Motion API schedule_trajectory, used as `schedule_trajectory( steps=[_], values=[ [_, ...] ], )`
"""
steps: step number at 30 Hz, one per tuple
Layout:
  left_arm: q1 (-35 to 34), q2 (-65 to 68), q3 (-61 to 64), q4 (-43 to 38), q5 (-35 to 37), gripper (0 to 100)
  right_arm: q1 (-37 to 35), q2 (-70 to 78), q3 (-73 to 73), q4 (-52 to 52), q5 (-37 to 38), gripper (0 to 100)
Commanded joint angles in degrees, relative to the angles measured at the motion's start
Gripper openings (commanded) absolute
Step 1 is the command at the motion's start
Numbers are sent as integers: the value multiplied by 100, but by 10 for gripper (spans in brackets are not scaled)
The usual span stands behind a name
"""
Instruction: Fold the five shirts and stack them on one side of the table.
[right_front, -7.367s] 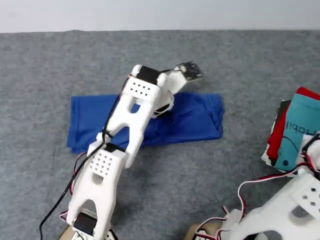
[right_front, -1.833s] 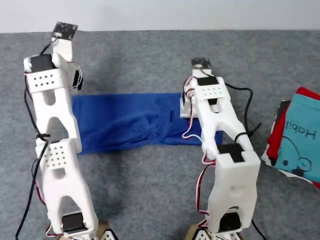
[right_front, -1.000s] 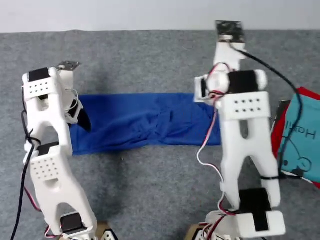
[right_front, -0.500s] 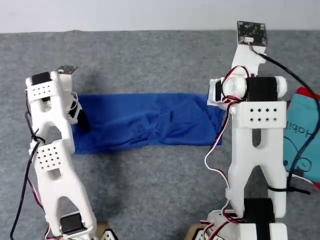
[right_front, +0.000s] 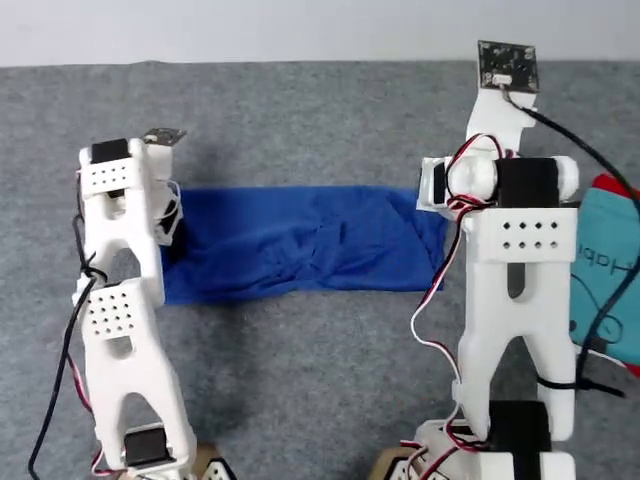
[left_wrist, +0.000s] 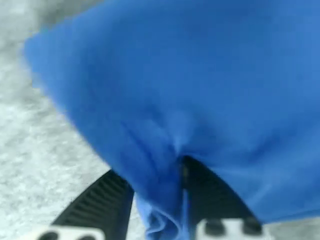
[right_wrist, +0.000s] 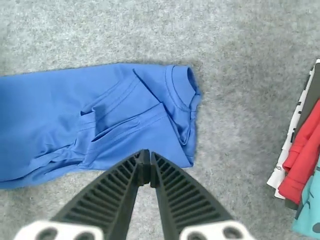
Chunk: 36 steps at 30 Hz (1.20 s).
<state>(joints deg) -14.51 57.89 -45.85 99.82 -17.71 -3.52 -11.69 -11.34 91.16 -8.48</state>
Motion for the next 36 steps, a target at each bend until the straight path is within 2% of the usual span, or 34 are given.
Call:
schedule_trajectory(
  steps=[1,5,9,15,20,26,31,36],
  values=[
    [18,97,13,70,-167,6,154,-233,-378,-31,35,19],
    [-202,-290,13,70,-9,4,286,-242,-387,-31,35,19],
    [-800,-1090,-4,70,-53,4,426,-251,-598,31,246,19],
    [-1600,-1415,22,70,-747,4,629,-251,-756,31,448,17],
    [-1697,-1477,-4,79,-818,4,804,-251,-756,31,475,17],
    [-835,-2207,558,88,-651,4,1051,-251,-756,40,475,17],
    [396,-3385,1516,79,-527,4,1349,-251,-756,198,492,15],
    [1521,-4026,1622,79,-44,4,1552,-251,-756,585,791,15]
  ],
)
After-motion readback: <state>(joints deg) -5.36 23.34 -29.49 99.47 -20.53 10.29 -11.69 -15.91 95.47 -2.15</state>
